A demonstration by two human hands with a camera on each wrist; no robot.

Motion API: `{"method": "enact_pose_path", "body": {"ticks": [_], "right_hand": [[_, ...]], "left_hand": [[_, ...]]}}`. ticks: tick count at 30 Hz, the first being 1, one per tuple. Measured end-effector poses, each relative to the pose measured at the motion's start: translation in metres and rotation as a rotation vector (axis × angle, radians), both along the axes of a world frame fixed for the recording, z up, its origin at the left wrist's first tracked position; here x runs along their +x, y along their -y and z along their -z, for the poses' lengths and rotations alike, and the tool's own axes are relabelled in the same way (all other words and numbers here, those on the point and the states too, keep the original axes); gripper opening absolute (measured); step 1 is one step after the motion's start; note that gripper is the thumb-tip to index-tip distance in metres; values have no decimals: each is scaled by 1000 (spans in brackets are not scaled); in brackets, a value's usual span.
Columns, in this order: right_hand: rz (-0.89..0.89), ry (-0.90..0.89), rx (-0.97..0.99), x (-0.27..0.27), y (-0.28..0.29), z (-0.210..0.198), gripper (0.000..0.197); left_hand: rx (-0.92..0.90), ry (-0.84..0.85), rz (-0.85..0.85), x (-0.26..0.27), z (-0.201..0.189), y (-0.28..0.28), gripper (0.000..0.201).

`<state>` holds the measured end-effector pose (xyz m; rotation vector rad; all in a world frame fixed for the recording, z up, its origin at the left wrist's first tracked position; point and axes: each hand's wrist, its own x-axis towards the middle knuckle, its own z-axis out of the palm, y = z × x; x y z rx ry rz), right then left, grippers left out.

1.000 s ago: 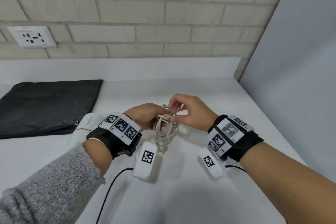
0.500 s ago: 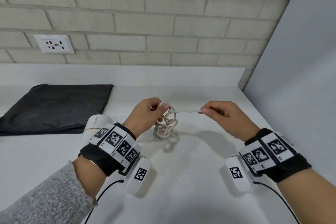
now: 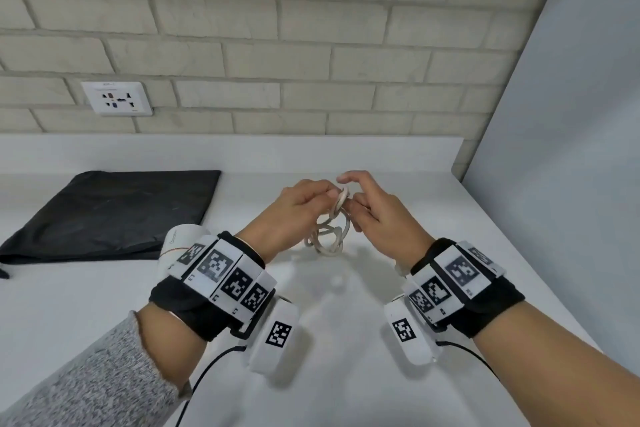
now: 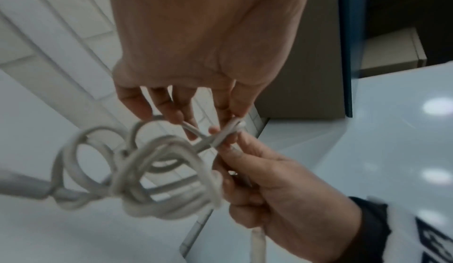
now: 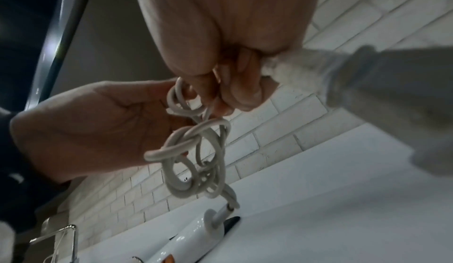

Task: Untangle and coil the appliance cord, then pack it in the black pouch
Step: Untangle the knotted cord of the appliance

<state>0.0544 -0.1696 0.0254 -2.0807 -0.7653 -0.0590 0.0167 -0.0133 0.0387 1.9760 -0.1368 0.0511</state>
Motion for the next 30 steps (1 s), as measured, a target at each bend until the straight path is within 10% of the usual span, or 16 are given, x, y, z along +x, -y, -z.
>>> {"method": "enact_pose_path", "body": {"ticks": [10,20,30], "right_hand": [[-75,-197,29,6,10,1,17],[-21,-217,11,3,11,12,21],[-98,-339,449,-10,17,12,13]], "left_hand": [[250,76,1,3,7,-28,18],[-688,-337,-34,3,4,-34,37],[-1341,-405,-86,6,4,-27,57]]}}
